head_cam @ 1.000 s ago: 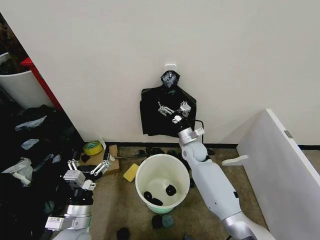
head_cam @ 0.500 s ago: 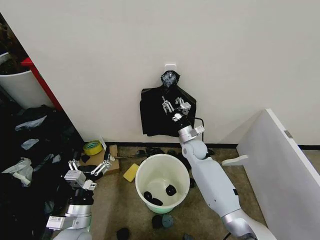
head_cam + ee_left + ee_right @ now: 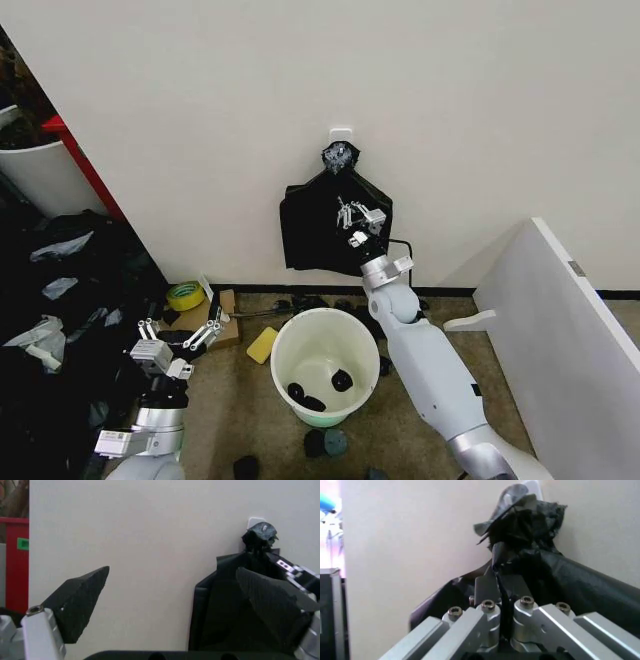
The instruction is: Place the garbage bag over the trash bin.
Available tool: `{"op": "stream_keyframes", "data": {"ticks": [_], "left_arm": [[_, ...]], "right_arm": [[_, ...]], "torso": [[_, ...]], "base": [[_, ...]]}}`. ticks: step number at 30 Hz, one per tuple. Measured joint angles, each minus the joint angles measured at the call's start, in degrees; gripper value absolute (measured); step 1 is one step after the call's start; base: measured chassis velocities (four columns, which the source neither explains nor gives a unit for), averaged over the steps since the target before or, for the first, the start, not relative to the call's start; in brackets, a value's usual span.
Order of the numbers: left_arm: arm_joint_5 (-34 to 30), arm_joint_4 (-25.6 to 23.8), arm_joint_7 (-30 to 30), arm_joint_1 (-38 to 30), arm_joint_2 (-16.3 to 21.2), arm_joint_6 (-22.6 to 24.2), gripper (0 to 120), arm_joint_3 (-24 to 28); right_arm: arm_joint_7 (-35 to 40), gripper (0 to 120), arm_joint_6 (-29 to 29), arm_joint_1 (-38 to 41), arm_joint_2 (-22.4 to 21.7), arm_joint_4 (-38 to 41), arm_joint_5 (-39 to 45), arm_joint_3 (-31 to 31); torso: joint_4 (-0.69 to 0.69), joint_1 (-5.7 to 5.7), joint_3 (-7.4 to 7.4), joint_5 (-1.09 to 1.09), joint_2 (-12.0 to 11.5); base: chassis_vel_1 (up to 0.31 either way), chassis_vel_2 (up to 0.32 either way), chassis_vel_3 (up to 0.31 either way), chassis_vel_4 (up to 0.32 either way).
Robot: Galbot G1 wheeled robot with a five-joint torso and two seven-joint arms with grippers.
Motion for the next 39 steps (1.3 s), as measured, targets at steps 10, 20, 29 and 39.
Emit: {"op": "stream_keyframes", "data": {"ticks": [10, 20, 29, 39], "left_arm": [[0.0, 0.3, -0.1, -0.2, 0.1, -0.4, 100, -0.1], [-0.3, 0.1, -0.2, -0.6, 0.3, -0.2, 100, -0.2], [-0.6, -0.5, -0.2, -0.6, 0.6, -0.1, 100, -0.3], [-0.9, -1.3, -0.2, -0.4, 0.7, -0.1, 100, -0.5]], "right_arm": [[-2.9, 0, 0.9, -6.0, -2.6, 4.9, 0.3, -0.1], [-7.8, 0, 4.3, -13.9, -6.8, 7.7, -1.7, -0.5], [-17.6, 0, 7.8, -17.7, -9.3, 6.2, -5.1, -1.0], [-22.9, 0, 9.9, -19.1, -9.4, 3.7, -7.2, -0.7]], "torso": [[0.00, -0.01, 0.00, 0.00, 0.0], [0.00, -0.01, 0.00, 0.00, 0.0], [0.00, -0.01, 0.00, -0.01, 0.0], [0.00, 0.00, 0.00, -0.01, 0.0]], "base": [[0.000, 0.000, 0.000, 0.000], [0.000, 0.000, 0.000, 0.000], [0.000, 0.000, 0.000, 0.000], [0.000, 0.000, 0.000, 0.000]]}}
